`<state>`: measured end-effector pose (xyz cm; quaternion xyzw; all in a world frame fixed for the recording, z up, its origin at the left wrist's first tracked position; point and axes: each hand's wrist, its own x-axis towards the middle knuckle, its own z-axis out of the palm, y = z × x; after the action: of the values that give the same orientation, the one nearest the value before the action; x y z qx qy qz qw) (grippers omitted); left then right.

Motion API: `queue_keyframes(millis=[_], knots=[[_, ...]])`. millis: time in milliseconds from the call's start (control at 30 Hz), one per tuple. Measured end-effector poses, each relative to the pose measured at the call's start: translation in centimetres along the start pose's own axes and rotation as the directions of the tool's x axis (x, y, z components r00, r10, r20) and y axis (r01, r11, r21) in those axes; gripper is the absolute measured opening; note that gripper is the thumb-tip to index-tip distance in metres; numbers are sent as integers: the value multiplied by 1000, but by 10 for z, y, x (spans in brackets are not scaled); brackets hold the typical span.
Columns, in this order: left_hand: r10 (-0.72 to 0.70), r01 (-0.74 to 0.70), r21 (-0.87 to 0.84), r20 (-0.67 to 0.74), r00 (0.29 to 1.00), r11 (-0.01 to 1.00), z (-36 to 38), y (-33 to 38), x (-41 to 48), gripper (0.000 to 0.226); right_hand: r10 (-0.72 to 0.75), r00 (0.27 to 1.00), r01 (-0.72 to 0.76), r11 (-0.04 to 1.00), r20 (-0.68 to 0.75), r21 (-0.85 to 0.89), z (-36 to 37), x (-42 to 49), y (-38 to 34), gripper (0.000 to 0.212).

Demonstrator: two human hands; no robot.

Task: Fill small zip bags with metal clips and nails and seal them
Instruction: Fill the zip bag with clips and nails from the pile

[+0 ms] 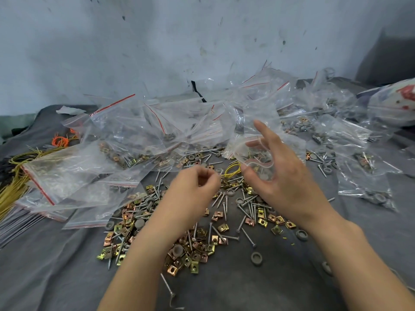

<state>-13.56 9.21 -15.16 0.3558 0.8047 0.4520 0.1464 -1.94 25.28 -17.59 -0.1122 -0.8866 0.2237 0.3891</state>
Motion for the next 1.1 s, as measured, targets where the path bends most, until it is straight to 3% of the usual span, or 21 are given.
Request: queue_keyframes(millis=[100,233,333,533,667,800,933,1100], knots=[[-62,46,-425,-23,998,904,-6,5,1,11,3,1000,-3,1000,6,-8,1,0,0,77],[-125,198,-834,155,980,515,-7,11,2,22,2,1000,-2,1000,6,-23,2,1,-1,77],[-130,278,-906,249,960,320,-7,13,3,32,2,1000,-2,1000,3,-14,3,1,-1,77],[-137,320,-933,299,944,167,-5,14,2,29,-1,1000,1,1000,11,-6,2,1,-2,76],[-137,295,-941,275,952,163,-5,16,2,25,19,1000,-19,1000,23,-13,1,0,-3,77],[-143,235,-929,201,969,287,-6,21,2,12,33,999,-33,999,16,7,-2,0,-4,75],[-150,186,-900,136,979,395,-7,25,2,15,100,994,-89,978,-49,187,-10,3,0,74],[-164,173,-898,115,980,405,-8,26,1,17,169,971,-96,922,-167,375,-22,7,2,75]])
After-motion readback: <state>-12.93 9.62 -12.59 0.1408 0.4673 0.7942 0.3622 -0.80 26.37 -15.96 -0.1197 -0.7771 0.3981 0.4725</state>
